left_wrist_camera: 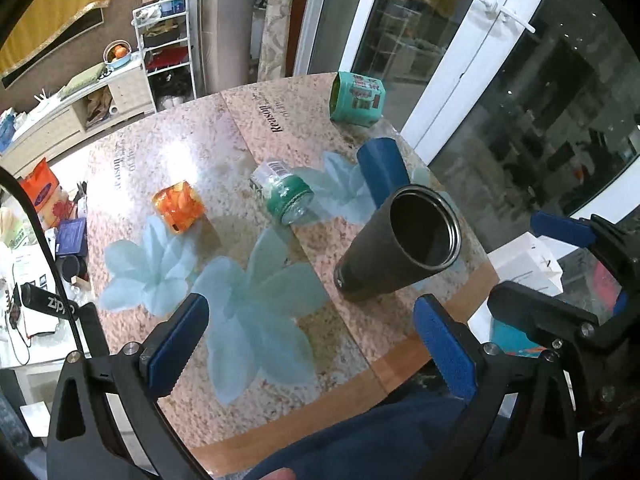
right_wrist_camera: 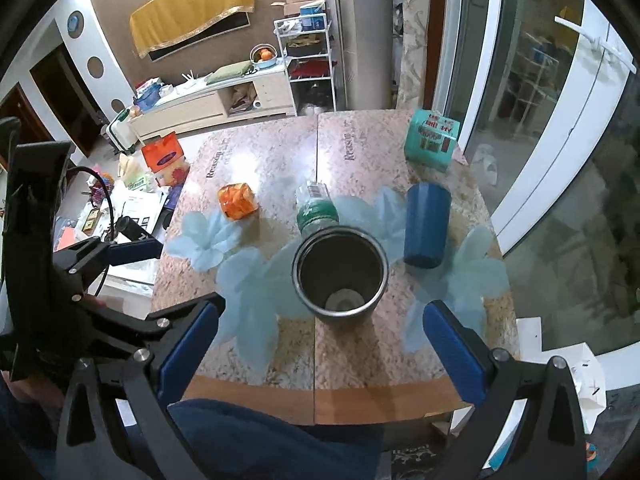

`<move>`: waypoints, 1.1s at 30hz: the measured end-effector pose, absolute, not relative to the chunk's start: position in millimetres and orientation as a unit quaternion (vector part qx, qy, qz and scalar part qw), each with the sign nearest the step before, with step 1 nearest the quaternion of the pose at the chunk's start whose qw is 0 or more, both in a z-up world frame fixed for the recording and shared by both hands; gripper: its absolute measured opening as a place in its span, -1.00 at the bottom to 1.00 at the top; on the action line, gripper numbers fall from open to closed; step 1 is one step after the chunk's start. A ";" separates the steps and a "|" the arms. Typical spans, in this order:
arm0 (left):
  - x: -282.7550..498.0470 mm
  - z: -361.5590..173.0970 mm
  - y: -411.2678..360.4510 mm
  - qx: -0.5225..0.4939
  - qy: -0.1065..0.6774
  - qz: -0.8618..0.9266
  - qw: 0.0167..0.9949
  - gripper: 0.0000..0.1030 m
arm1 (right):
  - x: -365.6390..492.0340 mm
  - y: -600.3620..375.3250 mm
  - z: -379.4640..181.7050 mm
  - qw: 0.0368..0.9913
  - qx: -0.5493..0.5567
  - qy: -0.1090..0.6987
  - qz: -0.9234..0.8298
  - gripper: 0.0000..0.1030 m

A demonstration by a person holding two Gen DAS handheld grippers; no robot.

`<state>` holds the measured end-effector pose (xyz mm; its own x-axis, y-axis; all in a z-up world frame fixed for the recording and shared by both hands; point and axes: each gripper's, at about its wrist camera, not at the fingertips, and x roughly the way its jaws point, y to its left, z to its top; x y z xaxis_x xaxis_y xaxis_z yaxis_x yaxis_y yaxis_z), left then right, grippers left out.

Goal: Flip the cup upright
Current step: 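Set the tumbler upright on the table and open the left gripper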

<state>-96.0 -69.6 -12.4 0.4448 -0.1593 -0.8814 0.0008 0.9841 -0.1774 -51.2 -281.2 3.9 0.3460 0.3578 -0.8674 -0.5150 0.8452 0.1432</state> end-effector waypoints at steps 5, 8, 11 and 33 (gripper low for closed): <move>-92.8 -9.1 -69.8 -0.074 0.523 -0.043 0.848 1.00 | -51.1 -280.3 12.1 0.818 -0.076 0.500 0.274 0.99; -91.4 -10.4 -68.7 -0.075 0.524 -0.039 0.848 1.00 | -51.4 -278.5 14.2 0.818 -0.076 0.499 0.276 0.99; -91.6 -9.6 -66.0 -0.081 0.522 -0.035 0.848 1.00 | -51.0 -276.9 13.3 0.816 -0.080 0.501 0.275 1.00; -89.1 -20.1 -60.2 -0.091 0.531 -0.036 0.842 1.00 | -52.5 -279.7 13.0 0.813 -0.072 0.512 0.269 0.99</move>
